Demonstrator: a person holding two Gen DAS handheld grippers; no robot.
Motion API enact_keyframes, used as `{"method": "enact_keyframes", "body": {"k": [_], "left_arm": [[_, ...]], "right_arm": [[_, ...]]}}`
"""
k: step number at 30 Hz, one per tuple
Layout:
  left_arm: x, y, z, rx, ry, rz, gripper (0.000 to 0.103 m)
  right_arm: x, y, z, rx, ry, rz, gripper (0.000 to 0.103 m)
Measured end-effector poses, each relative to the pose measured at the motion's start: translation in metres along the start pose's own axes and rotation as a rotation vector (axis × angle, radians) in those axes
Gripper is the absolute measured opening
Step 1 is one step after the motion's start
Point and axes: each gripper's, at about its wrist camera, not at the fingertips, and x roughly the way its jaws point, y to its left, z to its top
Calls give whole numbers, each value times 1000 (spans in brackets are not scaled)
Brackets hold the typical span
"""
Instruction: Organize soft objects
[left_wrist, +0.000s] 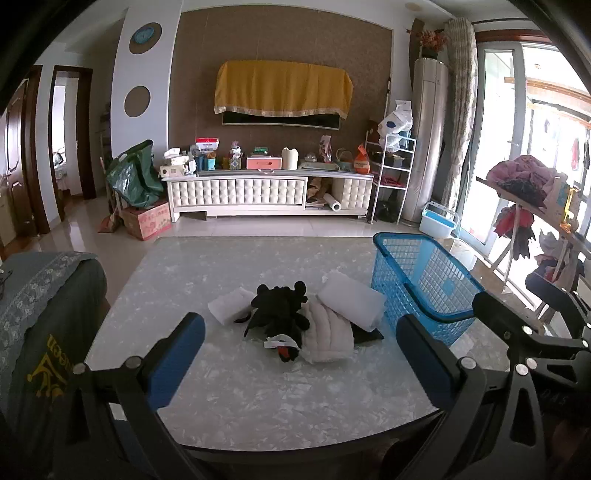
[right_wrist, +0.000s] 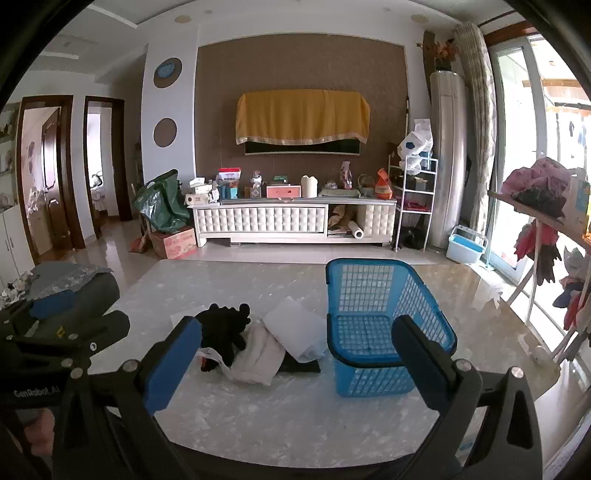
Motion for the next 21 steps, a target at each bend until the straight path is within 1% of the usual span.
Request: {"method": "enact_keyframes", "body": {"k": [12, 21], "left_arm": [[0, -2, -2, 6, 3, -14, 103], [0, -1, -3, 8, 7, -6, 103]], "right_arm": [[1, -3, -3, 11, 5, 9, 103], [2, -3, -3, 18, 9, 21, 103]]}}
